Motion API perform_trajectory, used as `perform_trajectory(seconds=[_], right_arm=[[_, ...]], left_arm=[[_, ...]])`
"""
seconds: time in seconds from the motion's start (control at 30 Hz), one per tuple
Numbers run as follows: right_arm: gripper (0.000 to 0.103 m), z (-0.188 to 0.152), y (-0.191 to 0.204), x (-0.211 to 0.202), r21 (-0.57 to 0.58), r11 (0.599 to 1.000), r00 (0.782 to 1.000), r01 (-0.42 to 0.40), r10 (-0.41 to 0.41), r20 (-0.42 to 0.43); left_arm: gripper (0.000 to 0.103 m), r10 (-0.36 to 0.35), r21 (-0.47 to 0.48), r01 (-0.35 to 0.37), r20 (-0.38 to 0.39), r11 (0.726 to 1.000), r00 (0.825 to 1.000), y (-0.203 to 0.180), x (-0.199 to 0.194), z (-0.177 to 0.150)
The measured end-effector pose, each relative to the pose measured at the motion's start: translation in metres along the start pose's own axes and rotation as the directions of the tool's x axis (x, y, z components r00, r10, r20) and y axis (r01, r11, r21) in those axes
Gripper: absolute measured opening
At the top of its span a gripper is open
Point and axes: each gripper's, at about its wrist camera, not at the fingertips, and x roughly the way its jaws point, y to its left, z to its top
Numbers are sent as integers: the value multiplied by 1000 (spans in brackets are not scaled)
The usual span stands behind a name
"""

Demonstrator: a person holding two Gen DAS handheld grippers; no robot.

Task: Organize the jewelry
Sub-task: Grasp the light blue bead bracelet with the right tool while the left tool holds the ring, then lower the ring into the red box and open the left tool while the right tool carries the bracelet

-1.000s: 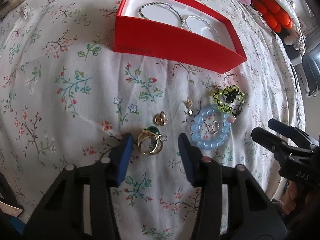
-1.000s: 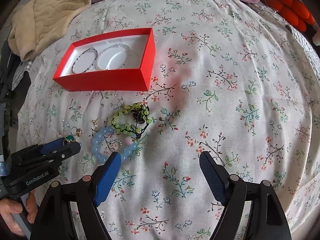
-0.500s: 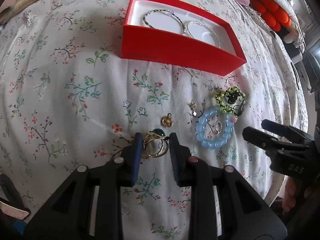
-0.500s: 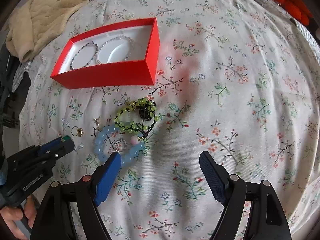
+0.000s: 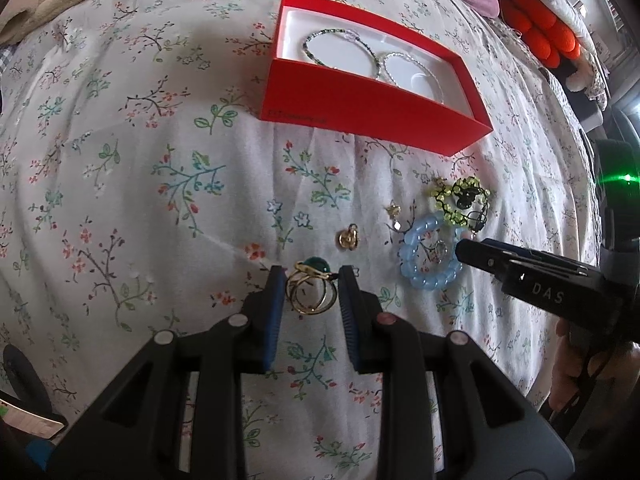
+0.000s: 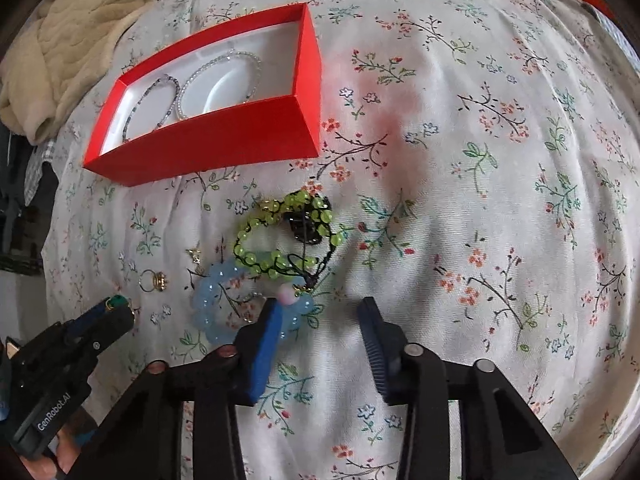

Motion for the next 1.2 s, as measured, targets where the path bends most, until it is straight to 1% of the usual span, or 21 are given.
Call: perform_trajectory(seconds=[0.17, 0.23, 0.3, 0.4, 0.8, 0.9, 1.07, 1.2], right_arm=[[26, 5, 12, 8, -11, 1000, 1000, -10, 10, -4], [24, 6, 17, 13, -21, 1000, 1000, 1, -1, -8], [16, 7, 20, 15, -38, 999, 1000, 13, -13, 1], [12, 3, 22, 14, -41, 999, 1000, 8, -7, 10], [12, -9, 27, -13, -75, 996, 996, -54, 58, 63], [12, -11, 27, -25, -85, 994, 994, -70, 77, 82], [12, -20, 11, -49, -102, 990, 988, -97, 108, 111], [12, -23, 16, -65, -120, 986, 982, -112, 129, 136]], left_arm=[[29, -2, 1, 2, 0, 1000, 1000, 1, -1, 0], [29, -2, 2, 2, -1, 1000, 1000, 0, -1, 1], [29, -2, 3, 2, -2, 1000, 1000, -1, 0, 0], [29, -1, 6, 1, -4, 1000, 1000, -3, 1, -1], [29, -12, 16, 12, 16, 1000, 1000, -7, -8, -3], [29, -17, 18, 16, 22, 1000, 1000, -7, -11, -4], [29, -27, 14, 27, 36, 1000, 999, -7, -16, -2], [29, -33, 13, 33, 46, 999, 998, -7, -20, -1]])
